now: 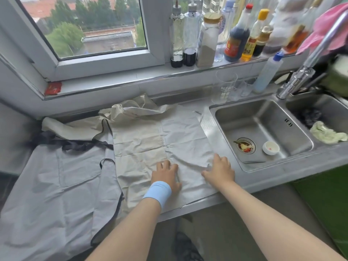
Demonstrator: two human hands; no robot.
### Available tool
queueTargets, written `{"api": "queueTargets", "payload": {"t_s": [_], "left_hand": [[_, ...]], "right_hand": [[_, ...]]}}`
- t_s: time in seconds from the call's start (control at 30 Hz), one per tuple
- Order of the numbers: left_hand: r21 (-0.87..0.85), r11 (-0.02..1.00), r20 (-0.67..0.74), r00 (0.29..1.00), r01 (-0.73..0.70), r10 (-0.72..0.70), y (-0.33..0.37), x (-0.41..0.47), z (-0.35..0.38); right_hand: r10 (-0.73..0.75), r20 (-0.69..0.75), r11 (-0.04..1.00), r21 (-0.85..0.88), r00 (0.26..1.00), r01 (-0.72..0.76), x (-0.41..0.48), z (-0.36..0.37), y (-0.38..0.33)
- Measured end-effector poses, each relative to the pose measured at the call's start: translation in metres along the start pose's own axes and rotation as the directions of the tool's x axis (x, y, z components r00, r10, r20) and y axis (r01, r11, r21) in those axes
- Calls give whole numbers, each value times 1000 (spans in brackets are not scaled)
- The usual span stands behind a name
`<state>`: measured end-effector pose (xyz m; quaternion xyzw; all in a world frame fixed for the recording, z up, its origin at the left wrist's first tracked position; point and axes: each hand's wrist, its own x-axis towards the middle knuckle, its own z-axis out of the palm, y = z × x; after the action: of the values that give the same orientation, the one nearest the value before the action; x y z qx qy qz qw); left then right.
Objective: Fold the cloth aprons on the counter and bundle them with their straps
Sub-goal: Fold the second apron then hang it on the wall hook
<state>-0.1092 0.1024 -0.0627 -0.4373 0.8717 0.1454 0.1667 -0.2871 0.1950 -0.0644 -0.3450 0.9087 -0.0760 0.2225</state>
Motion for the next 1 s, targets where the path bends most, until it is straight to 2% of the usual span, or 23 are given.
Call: {"api": "queueTargets", "payload": {"t_s": [0.07, 0.17, 0.23, 0.3, 0.37, 0.43, 0.47, 0.5, 0.53, 0.57, 0.63, 0.7, 0.77, 0.83, 0.87, 0.93, 0.97, 1.0], "left_hand": [[-12, 1000, 15, 1000, -2, 2, 1, -2, 0], [-66, 998, 111, 994, 1, 6, 0, -2, -5], [-213, 976, 156, 988, 38, -5, -1, -4, -12], [-430, 898, 162, 986, 93, -24, -3, -5, -22], [-660, 742, 154, 988, 121, -23, -6, -8, -38], [-862, 474, 182, 982, 182, -45, -13, -14, -56], [-923, 305, 226, 972, 234, -62, -18, -18, -66], [-946, 179, 262, 963, 270, -66, -24, -21, -73], [-952, 135, 267, 961, 275, -74, -31, -23, -76], [-948, 188, 243, 966, 257, -91, -38, -26, -77], [-858, 469, 166, 977, 210, -134, -56, -29, -68], [-714, 669, 131, 978, 207, -162, -68, -30, -55], [-577, 796, 75, 983, 182, -170, -72, -30, -43], [-431, 896, 74, 993, 110, -87, -67, -27, -32], [-352, 932, 135, 990, 85, -39, -61, -27, -27], [-378, 921, 311, 950, 96, 29, -54, -27, -21], [-515, 843, 330, 944, 153, 30, -55, -30, -25], [-686, 688, 311, 950, 237, -17, -60, -32, -32]], "right_hand": [[125, 74, 990, 49, 989, -129, -1, -11, -1], [155, 176, 981, 90, 972, -172, 2, -22, -1], [93, 264, 927, 330, 960, -180, 4, -31, -8], [-24, 357, 808, 557, 934, -192, 4, -44, -23], [-193, 411, 745, 653, 891, -140, 2, -61, -42], [-341, 430, 718, 693, 836, -64, -4, -75, -65], [-399, 451, 702, 711, 798, -51, -7, -80, -77], [-444, 465, 688, 725, 766, -40, -9, -82, -89], [-457, 469, 699, 715, 756, -22, -10, -80, -100], [-431, 466, 726, 688, 773, -10, -9, -76, -110], [-328, 432, 774, 632, 840, -23, -5, -67, -127], [-267, 422, 795, 605, 867, -49, -6, -64, -133], [-292, 408, 770, 637, 865, -40, -9, -63, -136], [-378, 345, 693, 721, 859, 15, -10, -62, -135], [-423, 316, 649, 760, 849, 40, -12, -59, -137], [-495, 289, 618, 780, 820, 98, -16, -54, -141], [-519, 299, 636, 761, 801, 127, -15, -48, -144], [-545, 298, 650, 741, 784, 169, -15, -42, -145]]}}
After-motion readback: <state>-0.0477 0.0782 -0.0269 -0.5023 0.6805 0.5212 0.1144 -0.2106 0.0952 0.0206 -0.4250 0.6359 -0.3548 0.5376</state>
